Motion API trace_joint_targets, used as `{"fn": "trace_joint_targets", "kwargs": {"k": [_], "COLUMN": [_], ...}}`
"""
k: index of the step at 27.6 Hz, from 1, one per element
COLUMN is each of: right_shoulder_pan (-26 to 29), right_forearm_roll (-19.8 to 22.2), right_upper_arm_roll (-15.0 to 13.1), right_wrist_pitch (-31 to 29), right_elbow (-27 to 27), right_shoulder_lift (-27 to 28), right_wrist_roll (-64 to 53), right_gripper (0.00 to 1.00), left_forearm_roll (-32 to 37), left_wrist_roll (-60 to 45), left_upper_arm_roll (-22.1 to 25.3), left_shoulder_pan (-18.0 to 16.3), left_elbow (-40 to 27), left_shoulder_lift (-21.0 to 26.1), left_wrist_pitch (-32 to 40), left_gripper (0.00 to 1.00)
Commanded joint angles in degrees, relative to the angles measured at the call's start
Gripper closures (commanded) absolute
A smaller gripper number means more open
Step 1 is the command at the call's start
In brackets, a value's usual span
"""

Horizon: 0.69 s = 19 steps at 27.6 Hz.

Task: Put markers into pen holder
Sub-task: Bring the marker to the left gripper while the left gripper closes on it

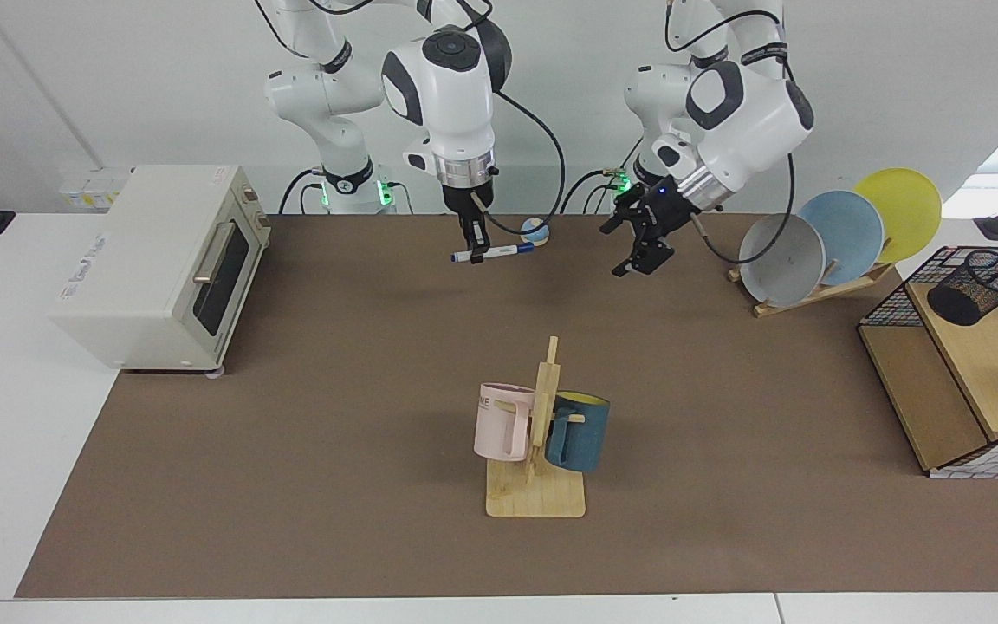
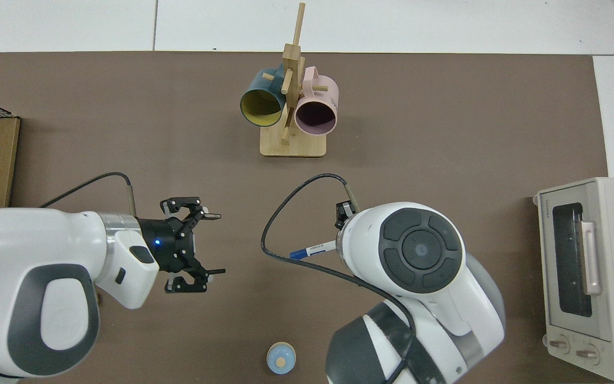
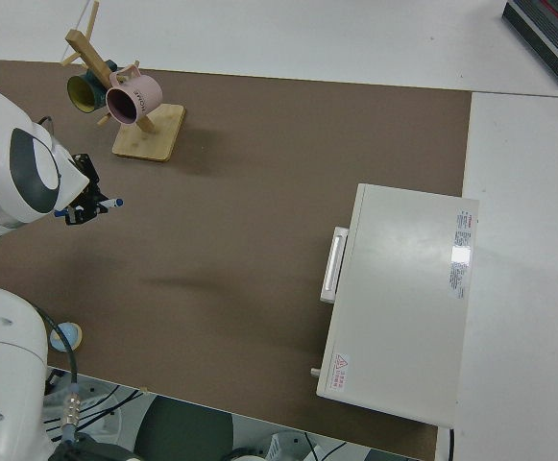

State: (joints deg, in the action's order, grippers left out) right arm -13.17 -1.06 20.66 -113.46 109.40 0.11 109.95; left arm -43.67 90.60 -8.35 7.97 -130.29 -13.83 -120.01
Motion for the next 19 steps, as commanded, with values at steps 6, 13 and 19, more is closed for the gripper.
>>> {"fn": "trace_joint_targets", "kwargs": {"k": [6,13,19], "right_shoulder_pan": [0.60,0.69,0.77], "right_forearm_roll": [-0.35,-0.08,0.79], "right_upper_arm_roll": [3.60,3.60,3.60], "right_wrist_pitch": [-6.07,-6.69,-6.08], "right_elbow": [-1.03,-1.03,-1.03], "right_shoulder_lift": [4.37,4.81,4.81], "right_wrist_roll": [5.01,4.48,3.78], "right_gripper": [1.00,1.00,1.00], "left_forearm_roll": [-4.32,-3.79,-2.56], "left_wrist_roll": [-8.24,-9.48,-9.91], "left_upper_arm_roll": [-10.71,-12.57,-13.00], "left_shoulder_pan": [0.91,0.82,0.82], "left_elbow": [-4.09,-4.00,-4.09], "left_shoulder_lift": [-4.10,-3.40,-0.68], "left_wrist_pitch": [-9.09,-10.85,-15.33], "left_gripper": [0.05,0.05,0.06]}}
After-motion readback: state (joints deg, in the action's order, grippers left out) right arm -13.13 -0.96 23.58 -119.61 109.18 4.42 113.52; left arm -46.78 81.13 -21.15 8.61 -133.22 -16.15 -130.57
